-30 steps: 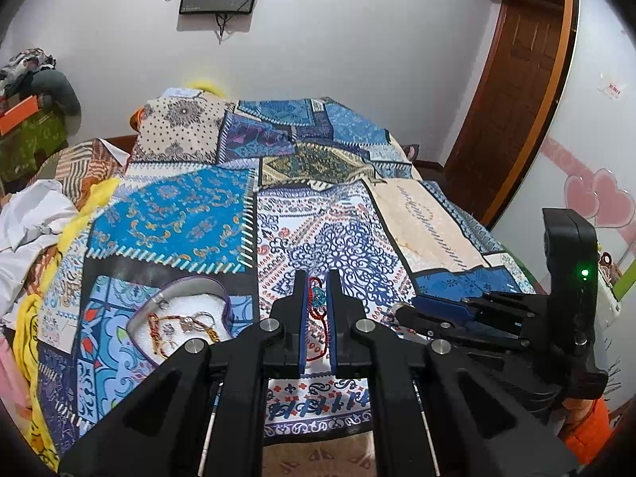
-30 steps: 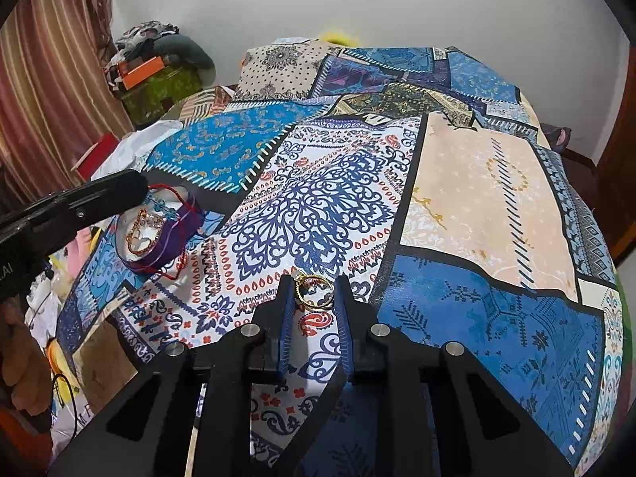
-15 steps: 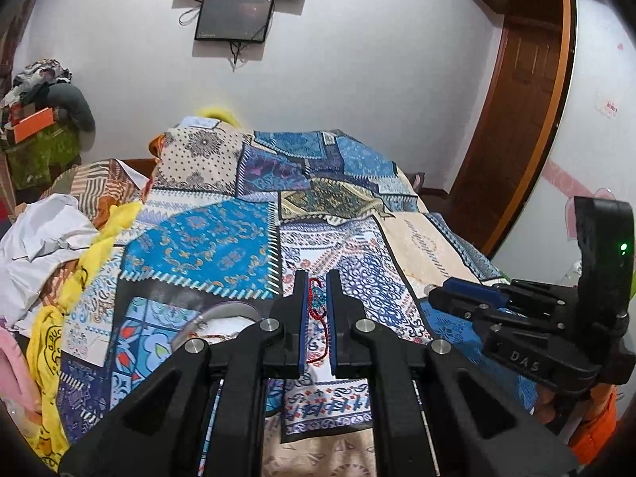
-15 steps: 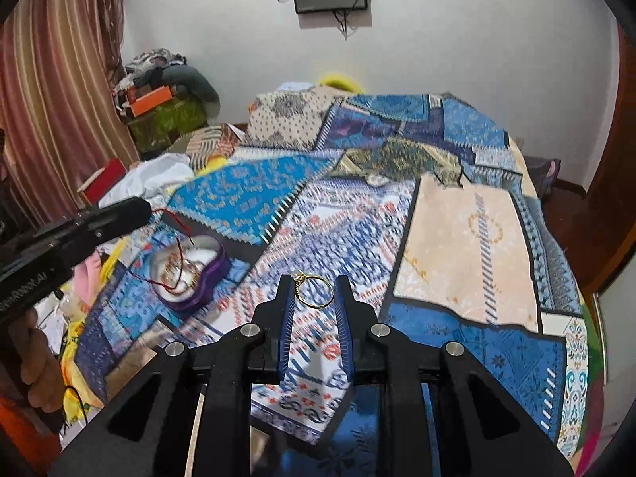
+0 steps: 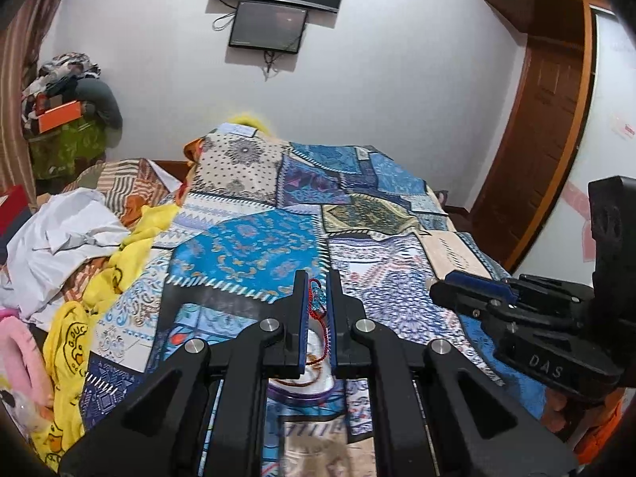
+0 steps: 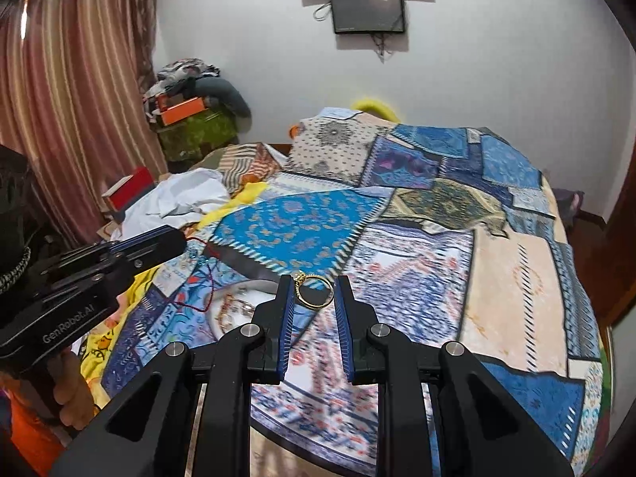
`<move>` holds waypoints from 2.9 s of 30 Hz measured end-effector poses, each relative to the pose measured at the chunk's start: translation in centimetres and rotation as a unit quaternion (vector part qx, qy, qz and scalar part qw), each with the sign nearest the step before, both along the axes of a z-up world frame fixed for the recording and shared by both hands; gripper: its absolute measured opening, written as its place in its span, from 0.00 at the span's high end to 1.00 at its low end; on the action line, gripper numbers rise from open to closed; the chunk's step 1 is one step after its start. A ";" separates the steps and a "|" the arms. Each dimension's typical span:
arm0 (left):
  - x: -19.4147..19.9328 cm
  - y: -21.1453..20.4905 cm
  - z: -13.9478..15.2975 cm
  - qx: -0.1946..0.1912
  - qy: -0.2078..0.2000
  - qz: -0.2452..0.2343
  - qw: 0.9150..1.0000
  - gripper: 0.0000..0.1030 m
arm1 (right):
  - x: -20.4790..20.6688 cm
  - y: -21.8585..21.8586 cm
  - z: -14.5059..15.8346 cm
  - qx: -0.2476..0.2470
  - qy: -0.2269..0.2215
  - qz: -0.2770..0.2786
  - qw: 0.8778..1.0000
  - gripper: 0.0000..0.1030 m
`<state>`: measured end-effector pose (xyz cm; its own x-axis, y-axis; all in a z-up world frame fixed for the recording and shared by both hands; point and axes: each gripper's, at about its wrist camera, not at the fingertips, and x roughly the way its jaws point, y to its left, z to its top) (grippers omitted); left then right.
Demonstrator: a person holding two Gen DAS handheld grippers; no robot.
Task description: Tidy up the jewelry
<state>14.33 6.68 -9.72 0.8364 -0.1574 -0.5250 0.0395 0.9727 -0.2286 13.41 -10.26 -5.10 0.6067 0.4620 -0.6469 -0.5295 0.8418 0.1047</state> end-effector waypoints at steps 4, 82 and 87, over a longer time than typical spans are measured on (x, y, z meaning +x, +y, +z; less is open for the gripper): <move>0.5 1.2 -0.9 -0.008 0.008 0.007 1.000 0.94 | 0.1 1.8 -1.0 -0.007 0.010 0.020 1.000 0.82; -20.0 -3.7 14.2 0.106 -0.222 0.123 0.961 0.01 | -16.8 -2.2 13.8 0.078 -0.272 -0.085 0.955 0.04; -20.0 -3.7 13.9 0.107 -0.216 0.125 0.962 0.01 | -17.2 -2.2 13.7 0.079 -0.275 -0.087 0.954 0.01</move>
